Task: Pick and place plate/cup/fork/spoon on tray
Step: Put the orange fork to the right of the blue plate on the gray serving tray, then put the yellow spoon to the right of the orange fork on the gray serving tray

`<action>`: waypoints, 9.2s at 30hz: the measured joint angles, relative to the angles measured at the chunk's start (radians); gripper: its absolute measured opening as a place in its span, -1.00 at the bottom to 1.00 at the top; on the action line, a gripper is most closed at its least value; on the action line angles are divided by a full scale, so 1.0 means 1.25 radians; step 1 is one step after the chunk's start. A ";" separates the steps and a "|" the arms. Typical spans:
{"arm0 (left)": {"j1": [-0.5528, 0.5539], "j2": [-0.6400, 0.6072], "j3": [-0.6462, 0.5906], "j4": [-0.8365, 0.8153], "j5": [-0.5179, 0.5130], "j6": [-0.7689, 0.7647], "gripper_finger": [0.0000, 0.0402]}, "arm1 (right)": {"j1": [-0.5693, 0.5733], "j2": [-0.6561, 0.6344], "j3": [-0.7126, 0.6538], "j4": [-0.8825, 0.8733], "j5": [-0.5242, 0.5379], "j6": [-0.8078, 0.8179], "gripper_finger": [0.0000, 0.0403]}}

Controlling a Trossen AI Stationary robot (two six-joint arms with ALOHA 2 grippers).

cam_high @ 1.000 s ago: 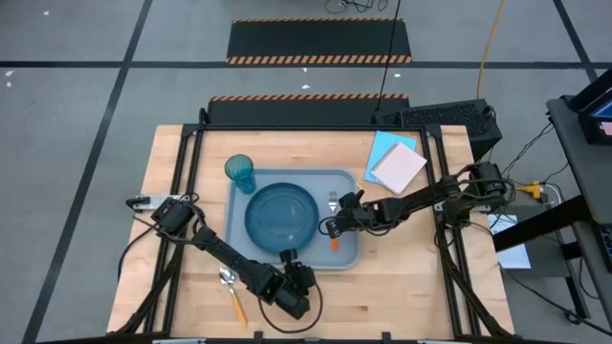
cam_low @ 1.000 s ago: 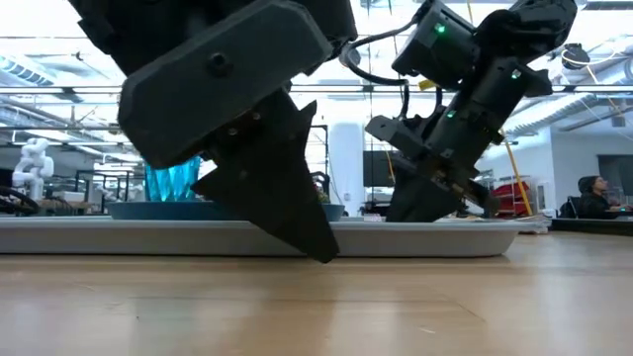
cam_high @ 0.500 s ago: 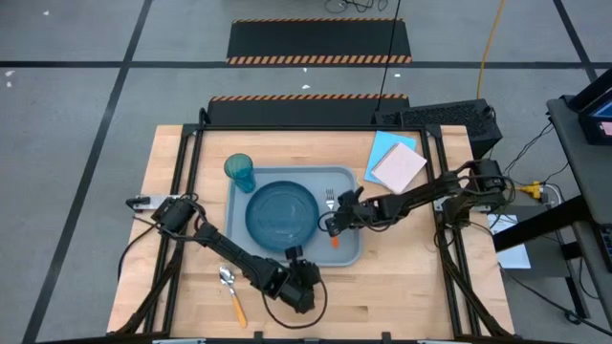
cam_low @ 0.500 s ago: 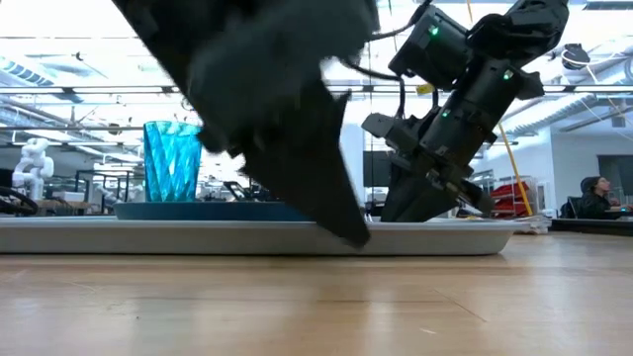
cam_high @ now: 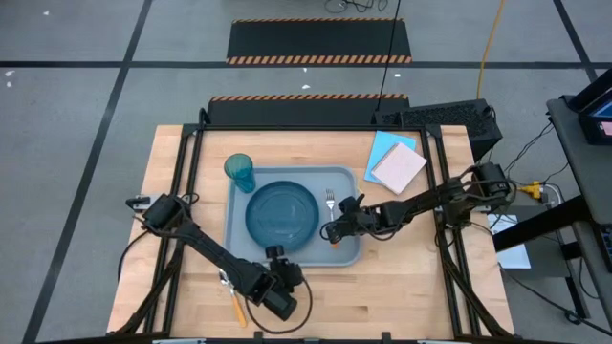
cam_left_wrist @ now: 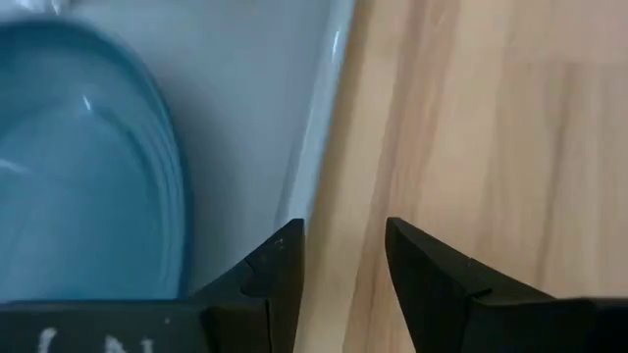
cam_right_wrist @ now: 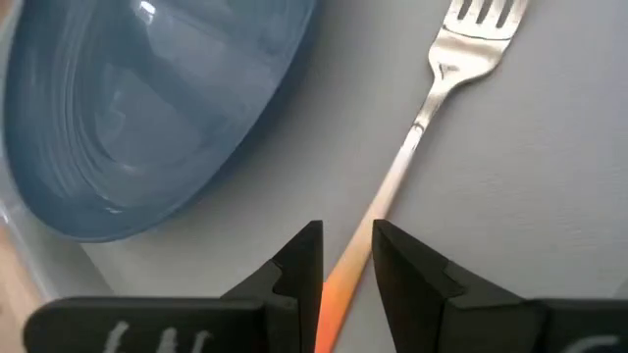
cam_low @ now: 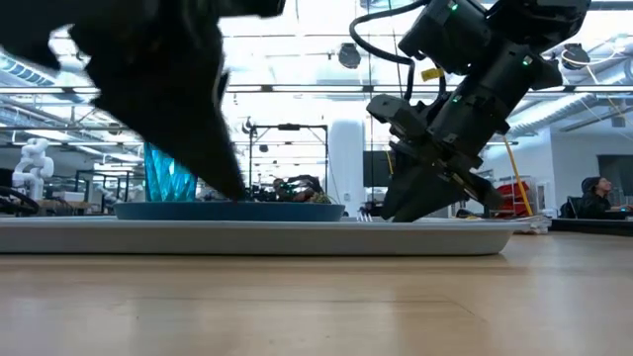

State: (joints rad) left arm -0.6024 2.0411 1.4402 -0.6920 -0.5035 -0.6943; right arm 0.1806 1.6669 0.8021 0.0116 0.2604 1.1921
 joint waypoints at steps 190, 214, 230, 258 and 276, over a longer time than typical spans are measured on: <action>0.020 -0.082 -0.061 0.199 -0.017 0.331 -0.77 | 0.340 0.123 0.448 -0.328 0.230 -0.519 -0.05; 0.020 -0.082 -0.061 0.221 -0.007 0.324 -0.76 | 0.341 0.123 0.448 -0.324 0.209 -0.545 -0.64; -0.006 -0.211 -0.060 0.237 -0.088 0.237 -0.16 | 0.358 0.122 0.447 -0.427 0.212 -0.396 -0.68; -0.041 -0.269 -0.060 0.289 -0.163 0.281 -0.15 | 0.585 0.017 0.447 -1.056 0.507 0.342 -0.69; -0.040 -0.269 -0.060 0.288 -0.163 0.298 -0.15 | 0.503 0.017 0.300 -1.207 0.527 0.719 -0.69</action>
State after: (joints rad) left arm -0.6529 1.7054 1.3655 -0.3317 -0.7067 -0.3214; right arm 0.8090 1.6882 1.1775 -1.4971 0.9187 2.0903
